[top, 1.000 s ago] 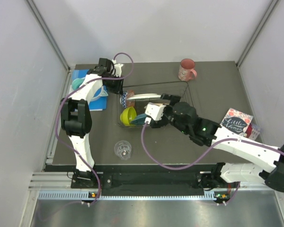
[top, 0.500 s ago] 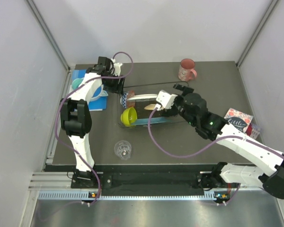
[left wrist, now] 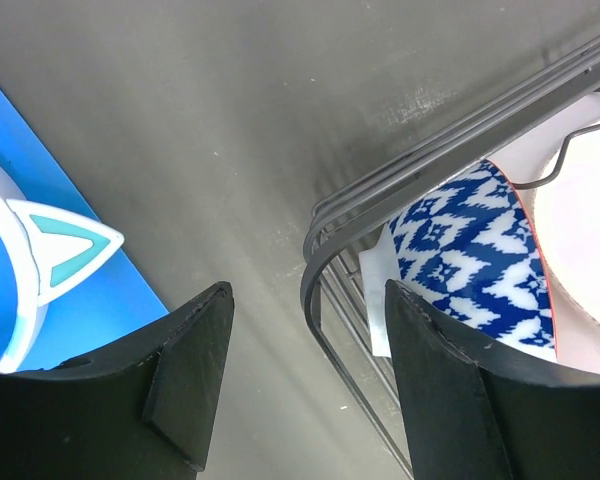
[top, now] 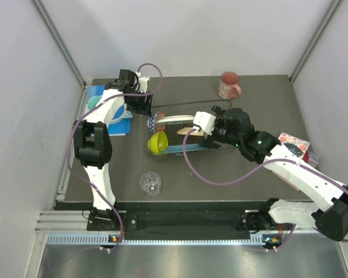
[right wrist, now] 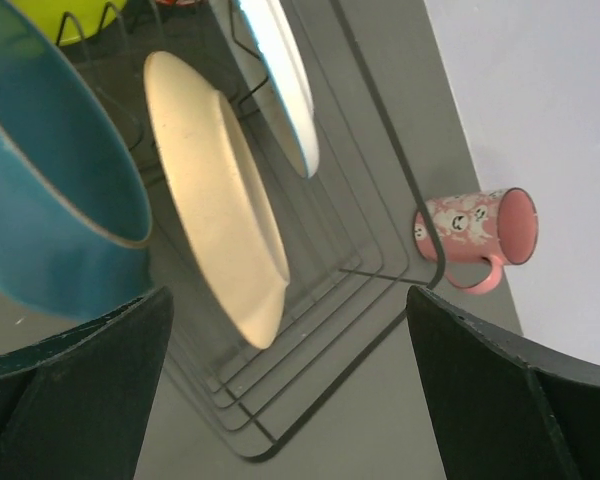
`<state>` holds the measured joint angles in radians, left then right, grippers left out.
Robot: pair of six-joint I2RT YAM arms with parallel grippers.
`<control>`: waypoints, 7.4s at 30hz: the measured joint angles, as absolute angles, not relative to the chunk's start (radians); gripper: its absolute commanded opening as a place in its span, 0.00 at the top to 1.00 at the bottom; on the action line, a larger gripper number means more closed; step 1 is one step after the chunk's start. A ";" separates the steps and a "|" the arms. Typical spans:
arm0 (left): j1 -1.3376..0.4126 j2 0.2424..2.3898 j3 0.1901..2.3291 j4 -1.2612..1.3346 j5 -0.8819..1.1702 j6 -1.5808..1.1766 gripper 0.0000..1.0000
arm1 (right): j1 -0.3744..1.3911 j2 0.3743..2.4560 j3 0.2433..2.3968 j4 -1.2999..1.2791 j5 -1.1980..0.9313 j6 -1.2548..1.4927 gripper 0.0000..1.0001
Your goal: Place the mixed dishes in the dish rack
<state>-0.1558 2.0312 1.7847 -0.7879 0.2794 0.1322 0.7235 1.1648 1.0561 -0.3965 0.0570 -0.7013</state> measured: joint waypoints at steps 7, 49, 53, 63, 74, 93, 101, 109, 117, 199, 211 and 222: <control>-0.144 2.031 1.786 -0.788 0.309 0.102 0.33 | 0.722 1.157 1.041 -0.435 0.038 -0.681 0.13; -0.086 2.009 1.803 -0.776 0.395 0.025 0.35 | 0.743 1.430 1.167 -0.366 0.155 -0.814 0.99; -0.086 2.009 1.803 -0.769 0.396 0.025 0.35 | 0.810 1.440 1.169 -0.339 0.203 -0.838 1.00; -0.086 2.008 1.803 -0.765 0.395 0.025 0.35 | 0.955 1.542 1.240 -0.284 0.239 -0.835 0.97; -0.081 1.983 1.791 -0.762 0.395 0.025 0.35 | 1.013 1.619 1.304 -0.347 0.224 -0.838 0.46; -0.077 1.983 1.790 -0.763 0.394 0.025 0.36 | 1.041 1.555 1.353 -0.428 0.361 -0.793 0.00; -0.077 1.983 1.790 -0.764 0.382 0.025 0.36 | 1.047 1.520 1.495 -0.487 0.451 -0.730 0.00; -0.065 1.983 1.809 -0.776 0.374 0.025 0.31 | 0.651 1.481 1.596 -0.456 0.384 -0.311 0.00; -0.008 1.964 1.898 -0.791 0.389 0.020 0.15 | 0.198 1.897 2.196 -0.496 0.307 0.069 0.00; 0.011 1.911 1.958 -0.814 0.443 -0.054 0.01 | 0.490 2.331 2.161 -0.498 -0.042 0.027 0.11; -0.144 2.258 2.341 -0.814 0.401 -0.050 0.01 | 0.477 2.132 2.094 -0.510 -0.051 0.026 0.00; -0.313 2.343 2.339 -0.625 0.359 -0.152 0.01 | 0.282 1.533 1.533 -0.212 -0.065 0.110 0.00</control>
<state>-0.3130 2.3432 2.3390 -0.6250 0.3592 -0.1516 0.2821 1.5330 1.5330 -0.2119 -0.0647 0.1101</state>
